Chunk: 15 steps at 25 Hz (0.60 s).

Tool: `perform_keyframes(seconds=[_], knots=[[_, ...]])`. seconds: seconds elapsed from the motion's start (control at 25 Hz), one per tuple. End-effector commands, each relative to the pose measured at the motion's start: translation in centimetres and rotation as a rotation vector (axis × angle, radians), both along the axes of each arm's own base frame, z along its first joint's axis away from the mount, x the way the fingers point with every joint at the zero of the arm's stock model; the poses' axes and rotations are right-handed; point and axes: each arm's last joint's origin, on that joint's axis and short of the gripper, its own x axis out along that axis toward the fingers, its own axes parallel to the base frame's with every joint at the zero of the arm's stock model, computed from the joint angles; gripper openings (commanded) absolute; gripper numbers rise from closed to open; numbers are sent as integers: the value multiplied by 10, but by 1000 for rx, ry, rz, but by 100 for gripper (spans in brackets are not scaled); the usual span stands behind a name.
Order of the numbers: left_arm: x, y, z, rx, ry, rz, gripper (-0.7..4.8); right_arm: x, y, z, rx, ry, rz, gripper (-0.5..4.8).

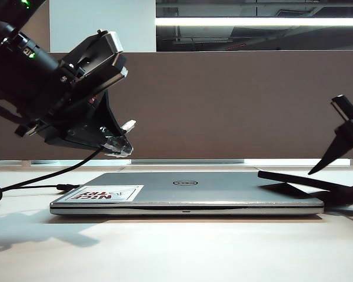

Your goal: Pick up the charging cable and the phone, plug the charging cable into the charging port on the phone, and finally place them back on the table.

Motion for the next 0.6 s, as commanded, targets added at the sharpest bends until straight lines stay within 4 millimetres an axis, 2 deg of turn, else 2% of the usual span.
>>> perform_keyframes(seconds=[0.04, 0.16, 0.24, 0.6], knots=[[0, 0, 2, -9, -15, -4, -6, -6, 0, -12, -22, 87, -15, 241], [0, 0, 2, -9, -15, -4, -6, -6, 0, -12, -22, 88, -15, 241], [0, 0, 2, -9, -14, -4, -6, -6, 0, -12, -24, 86, -15, 197], [0, 0, 2, -9, -14, -4, -6, -6, 0, -12, -45, 73, -1, 192]])
